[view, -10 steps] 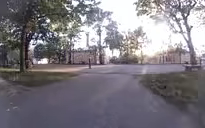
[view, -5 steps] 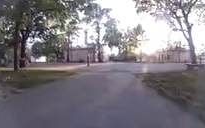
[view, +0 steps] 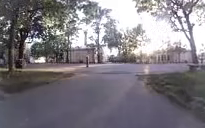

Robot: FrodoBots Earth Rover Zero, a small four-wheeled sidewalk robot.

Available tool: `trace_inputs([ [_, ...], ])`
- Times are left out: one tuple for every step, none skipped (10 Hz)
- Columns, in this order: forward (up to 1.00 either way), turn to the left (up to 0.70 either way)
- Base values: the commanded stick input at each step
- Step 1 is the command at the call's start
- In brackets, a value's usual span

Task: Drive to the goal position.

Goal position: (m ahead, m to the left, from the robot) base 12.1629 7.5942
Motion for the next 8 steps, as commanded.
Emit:
trace_inputs([
  [0.70,0.00],
  [0.70,0.00],
  [0.70,0.00],
  [0.70,0.00],
  [0.70,0.00],
  [0.70,0.00],
  [0.70,0.00],
  [0.70,0.00],
])
